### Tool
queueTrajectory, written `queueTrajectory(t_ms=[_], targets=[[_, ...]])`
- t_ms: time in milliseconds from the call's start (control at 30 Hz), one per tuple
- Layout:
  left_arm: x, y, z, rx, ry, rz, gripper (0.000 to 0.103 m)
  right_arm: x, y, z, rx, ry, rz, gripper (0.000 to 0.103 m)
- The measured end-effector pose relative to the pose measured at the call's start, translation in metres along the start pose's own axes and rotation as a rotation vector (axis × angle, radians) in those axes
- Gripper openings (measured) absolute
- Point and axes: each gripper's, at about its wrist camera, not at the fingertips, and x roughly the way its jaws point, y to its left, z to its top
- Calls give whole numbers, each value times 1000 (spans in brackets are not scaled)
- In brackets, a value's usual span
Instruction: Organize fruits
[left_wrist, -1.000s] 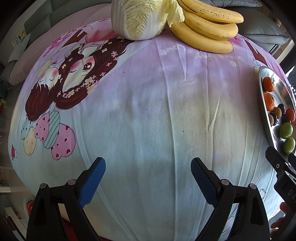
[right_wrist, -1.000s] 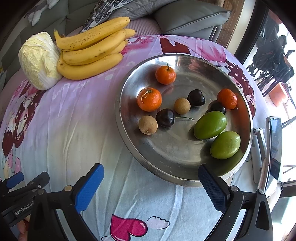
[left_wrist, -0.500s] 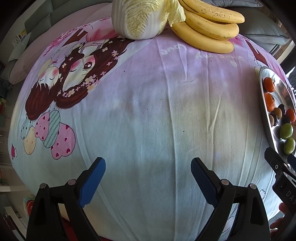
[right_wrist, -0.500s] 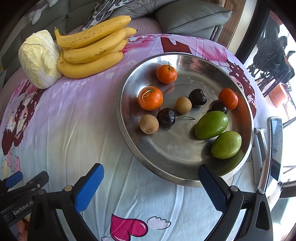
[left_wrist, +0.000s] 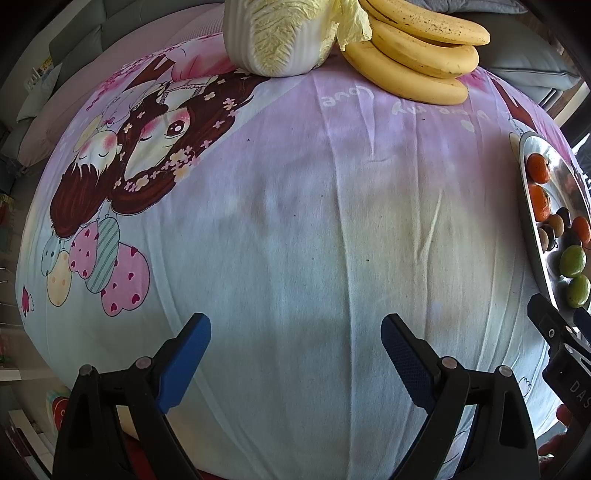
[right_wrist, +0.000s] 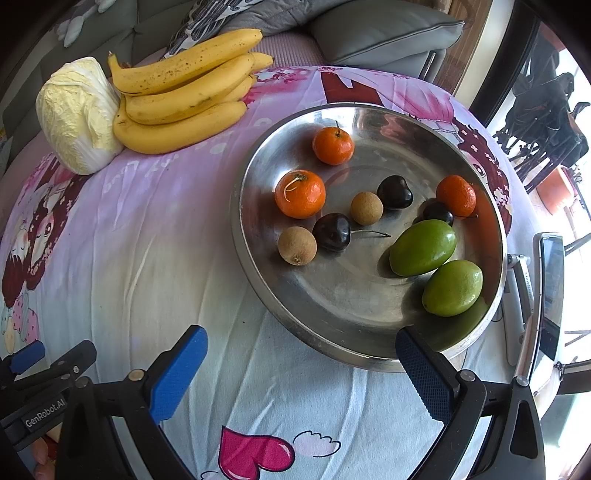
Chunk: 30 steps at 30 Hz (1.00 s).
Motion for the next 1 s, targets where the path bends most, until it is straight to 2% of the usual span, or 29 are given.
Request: queueTrajectory(t_ms=[1000], targets=[[2,1,-4,1,3,-1,94,2,-1,-1,-10,10,-3,103]])
